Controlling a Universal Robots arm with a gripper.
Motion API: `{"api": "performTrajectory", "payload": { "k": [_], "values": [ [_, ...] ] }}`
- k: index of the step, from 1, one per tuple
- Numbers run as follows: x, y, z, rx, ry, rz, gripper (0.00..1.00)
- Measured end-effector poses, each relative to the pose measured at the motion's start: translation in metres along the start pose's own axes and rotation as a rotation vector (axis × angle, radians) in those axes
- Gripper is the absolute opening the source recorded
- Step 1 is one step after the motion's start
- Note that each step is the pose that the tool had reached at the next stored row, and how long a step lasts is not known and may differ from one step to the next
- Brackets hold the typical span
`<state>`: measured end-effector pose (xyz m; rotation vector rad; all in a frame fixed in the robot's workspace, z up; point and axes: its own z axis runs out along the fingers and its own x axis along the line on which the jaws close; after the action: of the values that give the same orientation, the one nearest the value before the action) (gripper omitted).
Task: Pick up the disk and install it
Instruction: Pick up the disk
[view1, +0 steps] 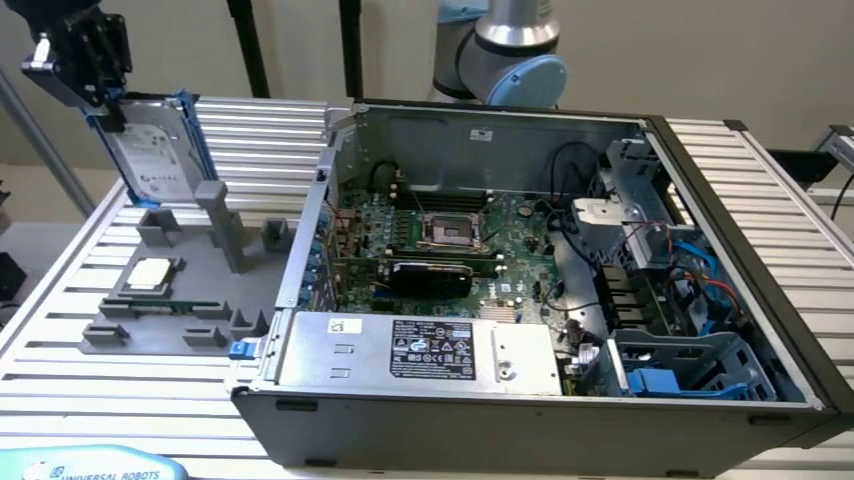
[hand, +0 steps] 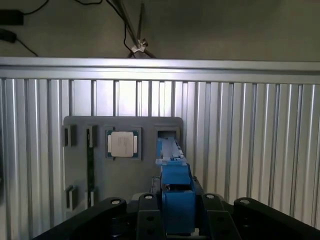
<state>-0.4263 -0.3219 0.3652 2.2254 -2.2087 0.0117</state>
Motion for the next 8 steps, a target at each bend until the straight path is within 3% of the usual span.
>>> {"api": "performTrajectory", "payload": {
  "k": [3, 8],
  "values": [
    [0.000, -0.0039, -0.0135, 0.0000, -0.0004, 0.000, 0.33],
    [0.000, -0.0183, -0.0363, 0.0000, -0.0025, -0.001, 0.33]
  ]
}}
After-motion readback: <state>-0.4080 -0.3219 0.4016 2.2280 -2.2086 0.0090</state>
